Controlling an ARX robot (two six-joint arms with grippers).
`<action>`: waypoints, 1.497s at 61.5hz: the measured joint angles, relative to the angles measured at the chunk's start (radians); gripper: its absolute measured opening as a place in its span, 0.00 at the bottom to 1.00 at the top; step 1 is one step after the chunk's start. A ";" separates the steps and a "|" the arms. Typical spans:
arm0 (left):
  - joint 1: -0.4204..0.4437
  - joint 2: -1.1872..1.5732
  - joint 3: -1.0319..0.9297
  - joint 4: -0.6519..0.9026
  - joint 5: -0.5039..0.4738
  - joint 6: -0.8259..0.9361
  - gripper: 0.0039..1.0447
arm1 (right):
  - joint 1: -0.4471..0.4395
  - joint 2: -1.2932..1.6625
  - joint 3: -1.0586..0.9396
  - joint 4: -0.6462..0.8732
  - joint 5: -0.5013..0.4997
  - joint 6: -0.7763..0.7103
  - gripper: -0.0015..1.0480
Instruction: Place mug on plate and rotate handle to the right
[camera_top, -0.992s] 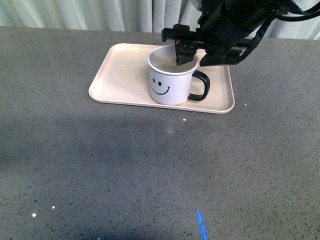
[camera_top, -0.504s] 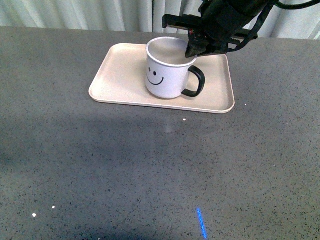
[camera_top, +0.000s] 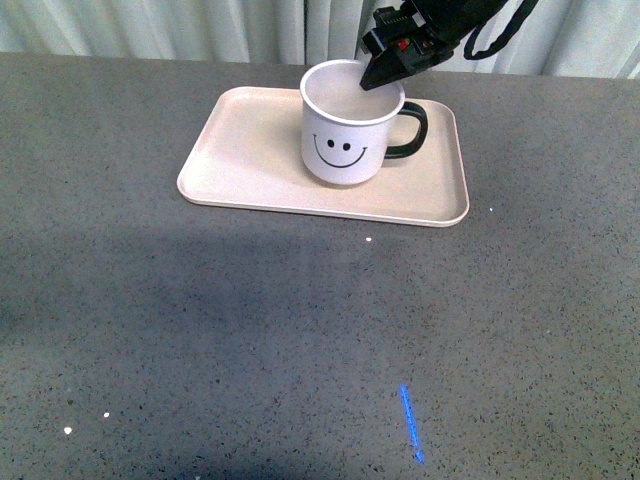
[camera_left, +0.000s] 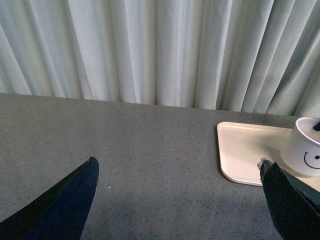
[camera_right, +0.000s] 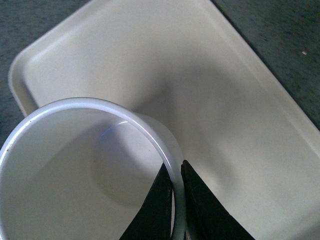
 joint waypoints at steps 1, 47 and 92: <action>0.000 0.000 0.000 0.000 0.000 0.000 0.91 | 0.000 0.005 0.010 -0.010 -0.014 -0.014 0.02; 0.000 0.000 0.000 0.000 0.000 0.000 0.91 | -0.006 0.135 0.210 -0.177 -0.032 -0.201 0.02; 0.000 0.000 0.000 0.000 0.000 0.000 0.91 | -0.041 0.049 0.321 -0.236 -0.205 -0.238 0.92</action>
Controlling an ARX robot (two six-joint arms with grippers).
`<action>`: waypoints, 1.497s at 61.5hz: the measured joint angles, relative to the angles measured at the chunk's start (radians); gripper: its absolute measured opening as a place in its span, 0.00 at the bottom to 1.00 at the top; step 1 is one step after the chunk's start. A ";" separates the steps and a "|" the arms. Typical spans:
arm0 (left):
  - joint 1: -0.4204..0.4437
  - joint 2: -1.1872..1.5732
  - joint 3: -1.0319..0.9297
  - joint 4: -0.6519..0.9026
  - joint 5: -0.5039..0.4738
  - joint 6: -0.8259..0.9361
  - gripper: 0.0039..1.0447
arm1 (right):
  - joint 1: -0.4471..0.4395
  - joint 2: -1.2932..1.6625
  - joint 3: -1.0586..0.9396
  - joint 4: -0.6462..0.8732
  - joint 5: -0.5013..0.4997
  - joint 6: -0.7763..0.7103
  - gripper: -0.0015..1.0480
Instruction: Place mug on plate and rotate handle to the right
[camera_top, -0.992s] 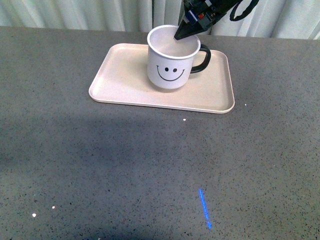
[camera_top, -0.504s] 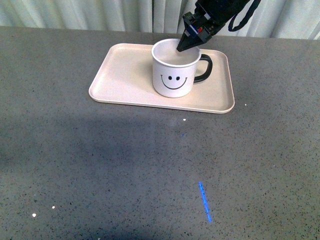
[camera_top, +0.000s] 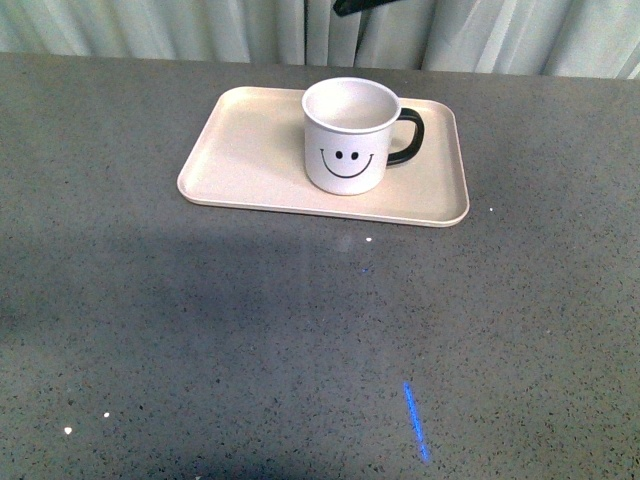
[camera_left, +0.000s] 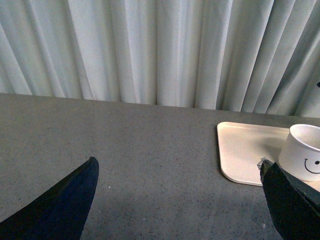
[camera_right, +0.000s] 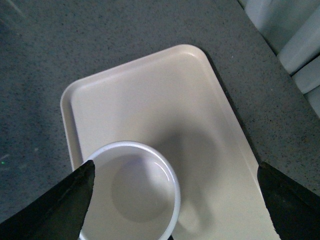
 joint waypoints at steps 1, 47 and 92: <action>0.000 0.000 0.000 0.000 0.000 0.000 0.91 | 0.000 -0.012 -0.003 0.002 -0.003 0.000 0.91; 0.000 0.000 0.000 0.000 0.000 0.000 0.91 | -0.048 -0.936 -1.874 1.872 0.656 0.711 0.02; 0.000 0.000 0.000 0.000 0.000 0.000 0.91 | -0.098 -1.428 -2.272 1.768 0.606 0.713 0.02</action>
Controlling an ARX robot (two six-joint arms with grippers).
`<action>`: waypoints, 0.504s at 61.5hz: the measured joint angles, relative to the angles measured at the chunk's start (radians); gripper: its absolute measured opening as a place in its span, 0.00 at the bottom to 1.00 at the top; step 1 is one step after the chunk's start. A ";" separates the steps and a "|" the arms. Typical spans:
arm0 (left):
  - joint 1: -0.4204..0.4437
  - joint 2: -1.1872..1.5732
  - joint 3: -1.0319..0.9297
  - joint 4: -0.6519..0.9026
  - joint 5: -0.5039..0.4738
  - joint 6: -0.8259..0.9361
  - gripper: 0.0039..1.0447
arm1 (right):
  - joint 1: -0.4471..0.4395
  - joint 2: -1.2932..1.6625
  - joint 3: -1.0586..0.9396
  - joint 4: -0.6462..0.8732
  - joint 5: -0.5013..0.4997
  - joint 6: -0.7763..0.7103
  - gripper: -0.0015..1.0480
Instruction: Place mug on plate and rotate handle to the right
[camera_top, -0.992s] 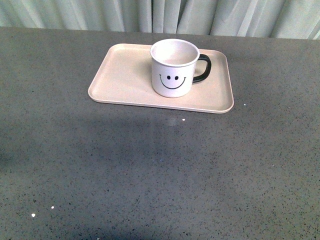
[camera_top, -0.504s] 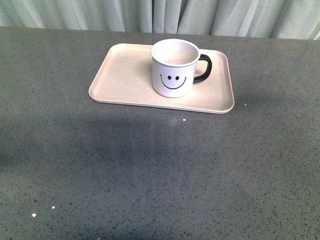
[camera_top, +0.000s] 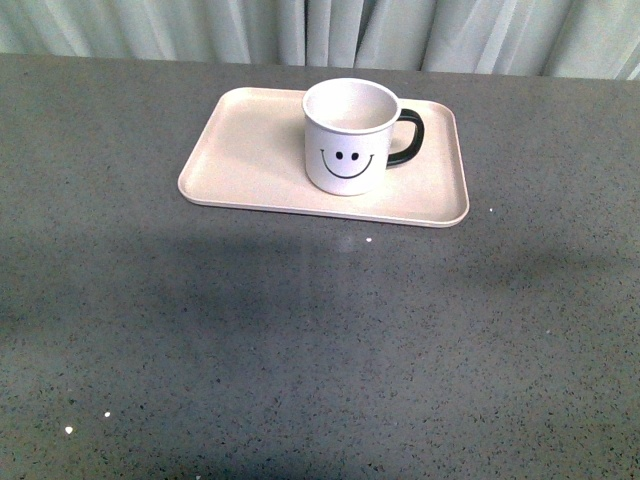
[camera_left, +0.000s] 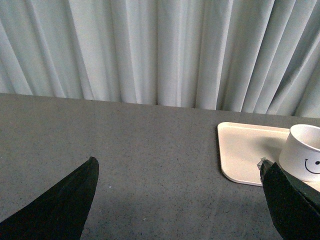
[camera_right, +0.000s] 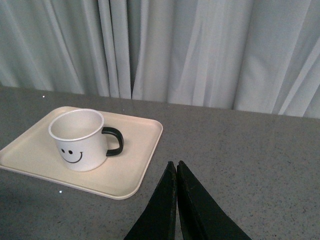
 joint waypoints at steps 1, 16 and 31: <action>0.000 0.000 0.000 0.000 0.000 0.000 0.91 | 0.000 -0.008 -0.002 -0.006 0.000 0.000 0.02; 0.000 0.000 0.000 0.000 0.000 0.000 0.91 | 0.000 -0.208 -0.040 -0.170 0.000 0.000 0.02; 0.000 0.000 0.000 0.000 0.000 0.000 0.91 | 0.000 -0.380 -0.042 -0.322 0.000 0.000 0.02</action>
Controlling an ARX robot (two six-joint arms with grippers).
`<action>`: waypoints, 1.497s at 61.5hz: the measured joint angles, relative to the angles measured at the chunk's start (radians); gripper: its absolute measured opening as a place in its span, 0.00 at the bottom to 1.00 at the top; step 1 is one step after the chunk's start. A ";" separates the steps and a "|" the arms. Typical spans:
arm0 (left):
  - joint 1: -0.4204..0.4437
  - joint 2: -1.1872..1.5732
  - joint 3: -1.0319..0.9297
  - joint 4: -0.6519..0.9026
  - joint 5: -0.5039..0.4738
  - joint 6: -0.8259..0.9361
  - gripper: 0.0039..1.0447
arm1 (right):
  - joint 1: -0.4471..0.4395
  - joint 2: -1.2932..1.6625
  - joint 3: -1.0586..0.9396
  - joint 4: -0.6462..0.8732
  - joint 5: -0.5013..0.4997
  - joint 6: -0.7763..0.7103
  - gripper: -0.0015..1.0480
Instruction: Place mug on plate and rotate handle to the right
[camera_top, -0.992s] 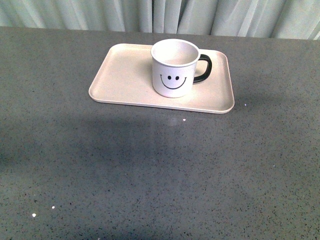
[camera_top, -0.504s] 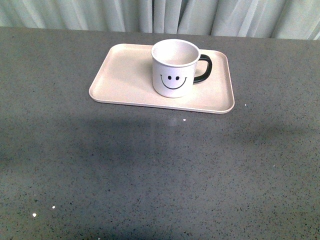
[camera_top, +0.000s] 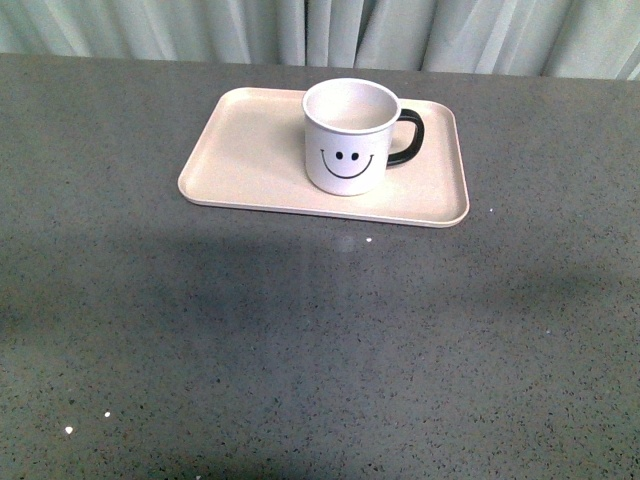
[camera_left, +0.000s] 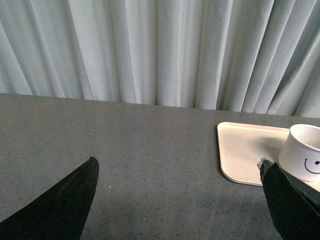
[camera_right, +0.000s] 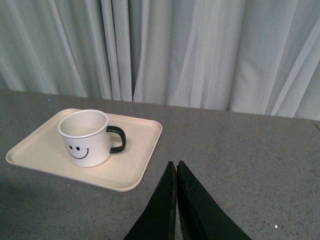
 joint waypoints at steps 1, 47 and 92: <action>0.000 0.000 0.000 0.000 0.000 0.000 0.91 | 0.000 -0.017 0.000 -0.015 0.000 0.000 0.02; 0.000 0.000 0.000 0.000 0.000 0.000 0.91 | 0.000 -0.372 0.000 -0.356 0.000 0.000 0.02; 0.000 0.000 0.000 0.000 0.000 0.000 0.91 | 0.000 -0.613 0.000 -0.600 0.000 0.000 0.26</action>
